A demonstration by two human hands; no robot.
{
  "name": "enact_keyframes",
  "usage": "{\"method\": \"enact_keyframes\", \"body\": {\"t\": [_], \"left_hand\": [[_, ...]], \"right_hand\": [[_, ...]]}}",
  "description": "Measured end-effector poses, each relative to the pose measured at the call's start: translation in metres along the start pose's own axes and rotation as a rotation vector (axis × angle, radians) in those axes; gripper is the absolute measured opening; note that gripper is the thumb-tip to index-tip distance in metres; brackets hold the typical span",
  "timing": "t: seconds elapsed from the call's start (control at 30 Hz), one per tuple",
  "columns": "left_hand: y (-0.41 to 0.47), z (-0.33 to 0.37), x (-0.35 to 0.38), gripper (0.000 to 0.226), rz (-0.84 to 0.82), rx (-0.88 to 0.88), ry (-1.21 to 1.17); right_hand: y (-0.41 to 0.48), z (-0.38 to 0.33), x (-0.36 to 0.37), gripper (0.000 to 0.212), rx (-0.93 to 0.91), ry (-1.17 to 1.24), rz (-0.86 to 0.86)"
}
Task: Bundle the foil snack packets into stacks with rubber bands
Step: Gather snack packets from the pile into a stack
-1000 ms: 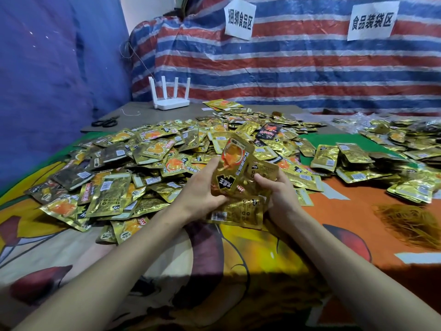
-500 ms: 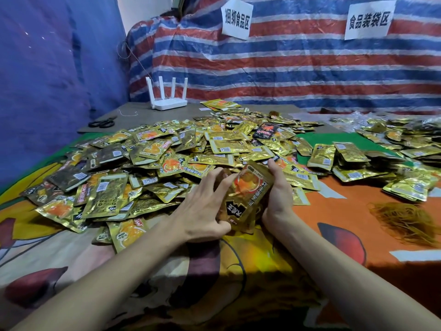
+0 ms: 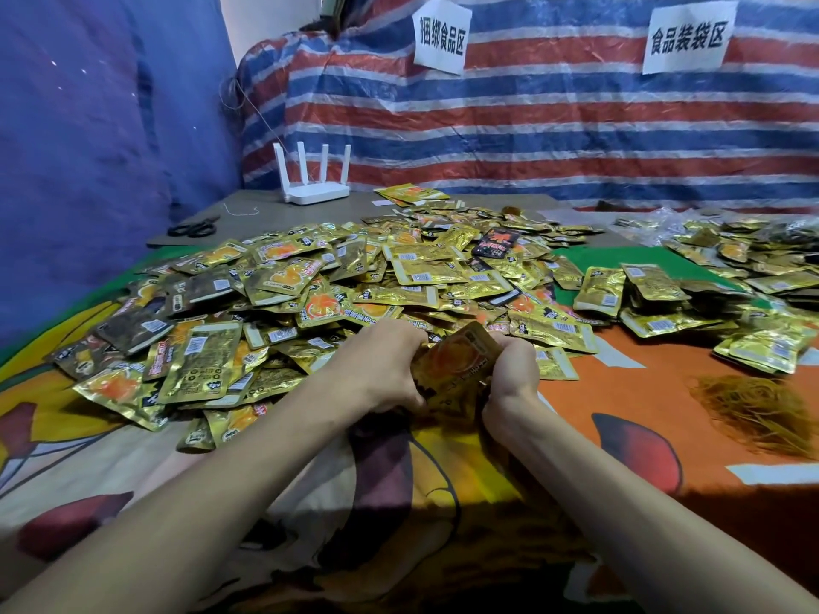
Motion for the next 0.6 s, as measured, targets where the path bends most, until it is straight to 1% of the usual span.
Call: {"method": "enact_keyframes", "body": {"t": [0.03, 0.1, 0.13, 0.17, 0.2, 0.3, 0.33, 0.37, 0.4, 0.43, 0.47, 0.53, 0.57, 0.6], "left_hand": [[0.002, 0.0, 0.001, 0.031, -0.018, 0.015, -0.049], [0.003, -0.006, 0.0, 0.022, 0.028, 0.069, -0.205], [0.002, -0.013, 0.0, 0.018, 0.07, 0.072, -0.304], [0.001, -0.022, -0.001, 0.019, 0.104, 0.054, -0.428], [-0.001, -0.031, 0.0, 0.024, 0.128, 0.023, -0.598], [-0.002, -0.049, 0.012, 0.034, 0.214, -0.085, -1.308], [-0.001, -0.048, 0.017, 0.036, 0.237, -0.105, -1.498], [0.0, -0.046, 0.022, 0.04, 0.261, -0.11, -1.628], [0.001, -0.041, 0.027, 0.043, 0.281, -0.095, -1.708], [0.001, -0.035, 0.033, 0.043, 0.294, -0.068, -1.728], [0.0, -0.029, 0.039, 0.04, 0.304, -0.053, -1.691], [-0.001, -0.026, 0.049, 0.033, 0.31, -0.059, -1.451], [-0.001, -0.028, 0.049, 0.03, 0.3, -0.067, -1.294], [0.001, -0.031, 0.046, 0.031, 0.265, -0.076, -1.155]], "right_hand": [[-0.001, 0.0, 0.0, 0.023, 0.029, -0.003, 0.007], [0.001, -0.006, 0.0, 0.018, 0.055, 0.049, 0.001], [0.003, -0.01, -0.001, 0.023, 0.056, 0.087, -0.027], [0.005, -0.014, -0.002, 0.032, 0.048, 0.122, -0.057], [0.007, -0.016, -0.004, 0.042, 0.036, 0.151, -0.077], [0.002, -0.014, -0.003, 0.067, 0.003, 0.155, -0.136], [-0.002, -0.012, 0.005, 0.071, -0.008, 0.141, -0.19], [-0.007, -0.01, 0.014, 0.071, -0.027, 0.106, -0.245], [-0.011, -0.008, 0.024, 0.066, -0.063, 0.047, -0.297], [-0.014, -0.009, 0.034, 0.058, -0.127, -0.044, -0.331], [-0.017, -0.012, 0.043, 0.047, -0.21, -0.145, -0.331], [-0.018, -0.02, 0.049, 0.021, -0.372, -0.297, -0.244], [-0.018, -0.024, 0.051, 0.012, -0.435, -0.348, -0.222], [-0.018, -0.027, 0.052, 0.008, -0.476, -0.396, -0.22]]}}
Point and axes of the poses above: each hand's wrist, its own y-axis towards the middle knuckle, its own x-axis out of the palm, z = x × y, the point moved 6 cm from there along y, towards the middle knuckle, and after that the axes turned 13 degrees about -z, right-handed, at the moved point
